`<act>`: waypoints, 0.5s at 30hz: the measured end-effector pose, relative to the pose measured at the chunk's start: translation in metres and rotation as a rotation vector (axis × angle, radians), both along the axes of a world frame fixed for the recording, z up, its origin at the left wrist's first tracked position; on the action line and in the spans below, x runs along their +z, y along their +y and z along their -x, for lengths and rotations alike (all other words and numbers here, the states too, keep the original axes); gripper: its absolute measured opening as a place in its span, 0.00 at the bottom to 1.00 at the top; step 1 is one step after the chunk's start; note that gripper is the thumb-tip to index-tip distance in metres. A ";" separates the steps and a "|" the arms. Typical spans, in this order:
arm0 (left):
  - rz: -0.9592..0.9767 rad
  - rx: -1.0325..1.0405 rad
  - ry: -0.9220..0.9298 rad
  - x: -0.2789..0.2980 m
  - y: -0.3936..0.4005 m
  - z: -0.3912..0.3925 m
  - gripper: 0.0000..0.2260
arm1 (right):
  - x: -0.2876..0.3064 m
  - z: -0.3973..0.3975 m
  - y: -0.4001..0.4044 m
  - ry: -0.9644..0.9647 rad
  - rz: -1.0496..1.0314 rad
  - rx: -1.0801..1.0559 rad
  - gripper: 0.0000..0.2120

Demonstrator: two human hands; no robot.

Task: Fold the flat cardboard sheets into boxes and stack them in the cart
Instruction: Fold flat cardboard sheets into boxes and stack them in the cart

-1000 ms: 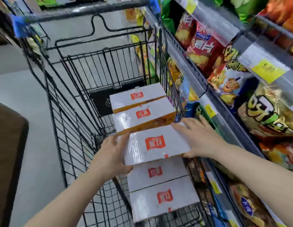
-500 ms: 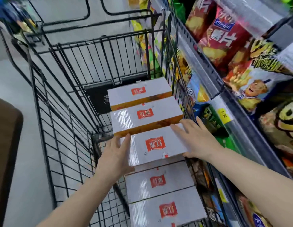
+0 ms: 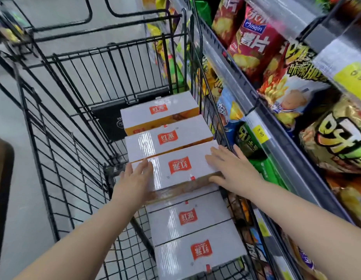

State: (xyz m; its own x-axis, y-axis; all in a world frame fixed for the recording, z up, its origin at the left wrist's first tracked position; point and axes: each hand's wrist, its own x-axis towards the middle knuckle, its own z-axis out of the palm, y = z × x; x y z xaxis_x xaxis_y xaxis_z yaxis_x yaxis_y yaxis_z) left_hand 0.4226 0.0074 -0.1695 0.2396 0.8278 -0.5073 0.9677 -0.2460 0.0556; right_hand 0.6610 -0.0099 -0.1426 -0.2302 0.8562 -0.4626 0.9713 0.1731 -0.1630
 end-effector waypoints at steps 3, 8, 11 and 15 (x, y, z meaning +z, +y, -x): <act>0.009 -0.025 0.065 0.022 0.000 -0.013 0.41 | 0.024 -0.006 -0.017 0.180 -0.044 -0.131 0.26; -0.240 -0.143 -0.291 0.079 -0.017 -0.058 0.25 | 0.077 -0.025 -0.054 0.292 -0.139 -0.282 0.23; -0.293 -0.284 -0.518 0.111 -0.037 -0.087 0.17 | 0.106 -0.043 -0.086 0.279 -0.189 -0.362 0.21; -0.198 -0.555 -0.631 0.138 -0.064 -0.130 0.18 | 0.136 -0.061 -0.146 0.254 -0.244 -0.490 0.20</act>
State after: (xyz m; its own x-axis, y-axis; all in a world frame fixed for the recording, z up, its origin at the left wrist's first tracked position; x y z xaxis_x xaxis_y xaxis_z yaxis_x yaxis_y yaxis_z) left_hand 0.5522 -0.0566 -0.0319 0.8240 0.5666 -0.0018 0.5071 -0.7360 0.4485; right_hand 0.7217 -0.1563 -0.0062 0.1403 0.9651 -0.2212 0.8833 -0.2230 -0.4124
